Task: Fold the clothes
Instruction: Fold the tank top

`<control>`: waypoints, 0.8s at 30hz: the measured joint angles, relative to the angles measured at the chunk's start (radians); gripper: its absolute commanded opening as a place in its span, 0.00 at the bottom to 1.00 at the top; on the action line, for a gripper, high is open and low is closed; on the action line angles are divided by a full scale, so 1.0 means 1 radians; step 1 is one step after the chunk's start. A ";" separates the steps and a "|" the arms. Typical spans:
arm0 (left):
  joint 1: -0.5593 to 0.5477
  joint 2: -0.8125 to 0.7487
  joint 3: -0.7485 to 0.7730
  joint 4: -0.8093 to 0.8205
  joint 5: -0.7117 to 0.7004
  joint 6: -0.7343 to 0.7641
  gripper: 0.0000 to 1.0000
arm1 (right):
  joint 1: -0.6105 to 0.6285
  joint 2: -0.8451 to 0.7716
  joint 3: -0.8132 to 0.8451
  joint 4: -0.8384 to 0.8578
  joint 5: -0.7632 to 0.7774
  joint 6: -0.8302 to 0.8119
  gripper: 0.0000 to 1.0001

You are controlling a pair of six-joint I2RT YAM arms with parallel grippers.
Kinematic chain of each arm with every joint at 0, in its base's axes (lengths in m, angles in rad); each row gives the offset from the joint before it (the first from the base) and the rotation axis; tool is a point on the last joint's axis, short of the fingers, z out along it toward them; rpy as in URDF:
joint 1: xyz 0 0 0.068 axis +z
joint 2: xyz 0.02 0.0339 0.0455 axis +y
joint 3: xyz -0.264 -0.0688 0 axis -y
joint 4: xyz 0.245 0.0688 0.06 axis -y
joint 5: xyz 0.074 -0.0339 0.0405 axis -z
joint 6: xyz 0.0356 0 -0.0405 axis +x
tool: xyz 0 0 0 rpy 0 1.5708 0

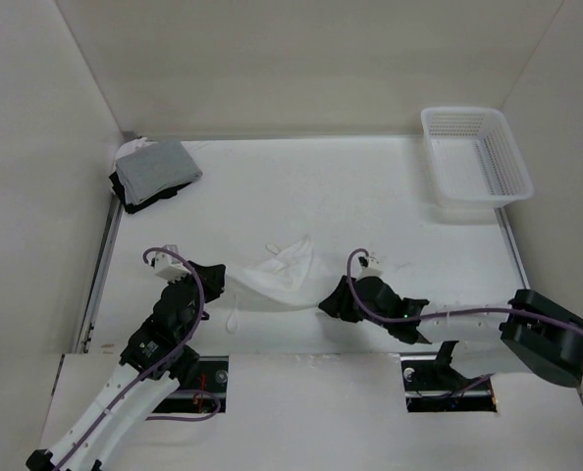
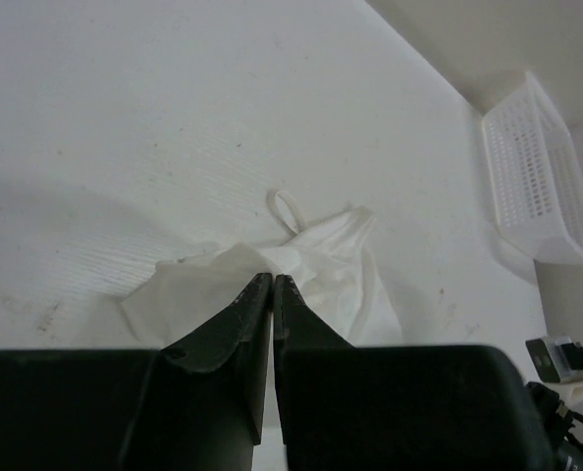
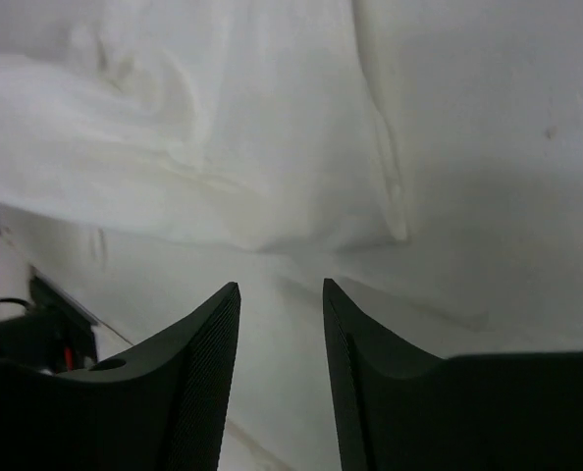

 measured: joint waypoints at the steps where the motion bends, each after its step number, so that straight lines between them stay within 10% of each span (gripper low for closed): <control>1: 0.000 -0.003 -0.006 -0.005 0.000 0.000 0.01 | 0.011 -0.004 -0.009 -0.022 0.000 0.011 0.53; 9: 0.000 -0.013 -0.013 -0.015 0.000 -0.003 0.01 | 0.017 -0.179 -0.054 -0.117 0.037 0.059 0.61; 24: 0.000 -0.013 -0.019 -0.008 0.000 -0.011 0.01 | -0.140 -0.021 -0.053 -0.002 0.019 0.053 0.42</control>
